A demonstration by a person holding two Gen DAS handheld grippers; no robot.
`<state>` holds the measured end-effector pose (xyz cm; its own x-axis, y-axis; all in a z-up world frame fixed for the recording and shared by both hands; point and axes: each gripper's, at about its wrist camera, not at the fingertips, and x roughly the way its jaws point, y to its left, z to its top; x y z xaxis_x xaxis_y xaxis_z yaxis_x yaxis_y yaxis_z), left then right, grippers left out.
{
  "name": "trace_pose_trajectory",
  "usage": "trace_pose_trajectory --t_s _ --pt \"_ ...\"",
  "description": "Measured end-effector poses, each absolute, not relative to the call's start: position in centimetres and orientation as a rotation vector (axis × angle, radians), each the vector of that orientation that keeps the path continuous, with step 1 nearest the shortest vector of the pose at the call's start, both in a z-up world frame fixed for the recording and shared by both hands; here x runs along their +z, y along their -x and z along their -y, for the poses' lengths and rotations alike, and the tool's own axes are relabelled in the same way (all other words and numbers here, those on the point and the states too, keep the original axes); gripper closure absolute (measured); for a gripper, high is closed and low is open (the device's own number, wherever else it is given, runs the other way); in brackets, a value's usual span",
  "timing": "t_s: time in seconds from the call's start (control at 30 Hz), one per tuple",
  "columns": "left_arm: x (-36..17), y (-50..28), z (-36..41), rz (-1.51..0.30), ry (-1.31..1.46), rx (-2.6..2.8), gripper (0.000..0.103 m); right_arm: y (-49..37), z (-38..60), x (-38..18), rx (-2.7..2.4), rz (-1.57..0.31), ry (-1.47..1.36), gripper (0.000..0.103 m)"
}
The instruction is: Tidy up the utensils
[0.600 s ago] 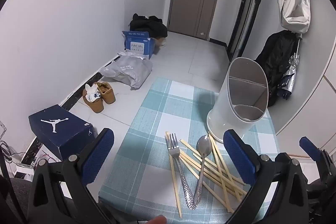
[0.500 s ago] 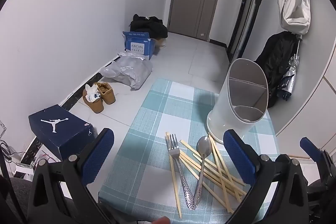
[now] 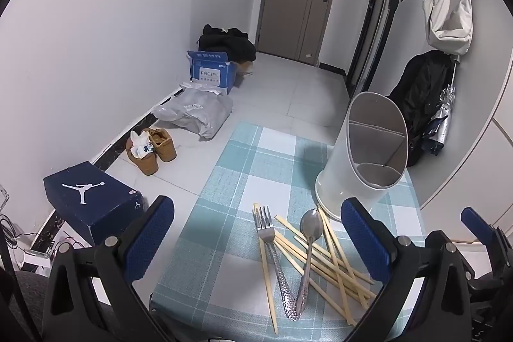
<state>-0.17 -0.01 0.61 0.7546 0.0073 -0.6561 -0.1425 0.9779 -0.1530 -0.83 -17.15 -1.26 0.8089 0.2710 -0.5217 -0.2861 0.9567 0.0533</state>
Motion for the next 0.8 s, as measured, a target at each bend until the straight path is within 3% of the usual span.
trace_pose_trajectory --t_s 0.8 --pt "0.21 0.24 -0.27 -0.712 0.202 0.086 0.001 0.91 17.32 -0.97 0.287 -0.538 0.025 0.000"
